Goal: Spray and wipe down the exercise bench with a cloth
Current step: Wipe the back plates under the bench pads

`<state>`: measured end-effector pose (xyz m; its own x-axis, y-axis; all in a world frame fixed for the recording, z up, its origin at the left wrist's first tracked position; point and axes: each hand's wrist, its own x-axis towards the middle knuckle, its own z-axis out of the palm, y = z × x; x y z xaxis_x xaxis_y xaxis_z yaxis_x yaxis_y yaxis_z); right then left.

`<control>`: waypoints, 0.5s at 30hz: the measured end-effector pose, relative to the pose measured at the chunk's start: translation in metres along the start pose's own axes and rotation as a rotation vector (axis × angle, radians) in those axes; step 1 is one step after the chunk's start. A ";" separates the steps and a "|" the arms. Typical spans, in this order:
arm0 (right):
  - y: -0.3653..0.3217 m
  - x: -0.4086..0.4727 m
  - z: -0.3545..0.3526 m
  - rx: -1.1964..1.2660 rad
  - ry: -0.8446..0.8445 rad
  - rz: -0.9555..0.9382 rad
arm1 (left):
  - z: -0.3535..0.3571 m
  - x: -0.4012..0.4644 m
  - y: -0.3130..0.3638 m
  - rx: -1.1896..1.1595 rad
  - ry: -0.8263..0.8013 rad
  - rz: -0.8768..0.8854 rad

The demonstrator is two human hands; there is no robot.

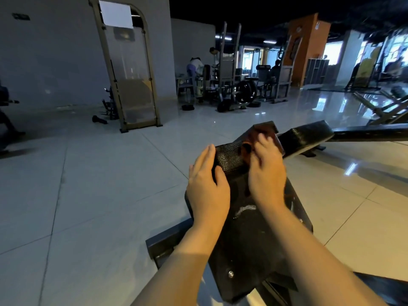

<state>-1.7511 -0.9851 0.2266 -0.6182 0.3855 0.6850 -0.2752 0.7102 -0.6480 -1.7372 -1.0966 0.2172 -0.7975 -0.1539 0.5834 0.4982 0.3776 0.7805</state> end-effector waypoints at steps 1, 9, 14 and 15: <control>-0.011 -0.009 0.004 0.008 -0.021 -0.085 | 0.002 0.000 0.000 -0.001 0.014 0.007; 0.027 0.026 -0.021 -0.012 -0.096 0.032 | 0.001 -0.002 0.001 -0.023 -0.013 -0.027; -0.013 -0.007 0.003 -0.108 -0.115 -0.204 | 0.002 -0.002 0.003 -0.012 0.004 -0.008; -0.017 -0.011 0.004 -0.107 -0.160 -0.280 | 0.002 -0.002 0.003 -0.005 0.011 -0.003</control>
<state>-1.7426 -1.0033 0.2285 -0.6395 0.0751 0.7651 -0.3770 0.8367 -0.3972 -1.7347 -1.0935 0.2183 -0.7952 -0.1652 0.5834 0.4974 0.3727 0.7834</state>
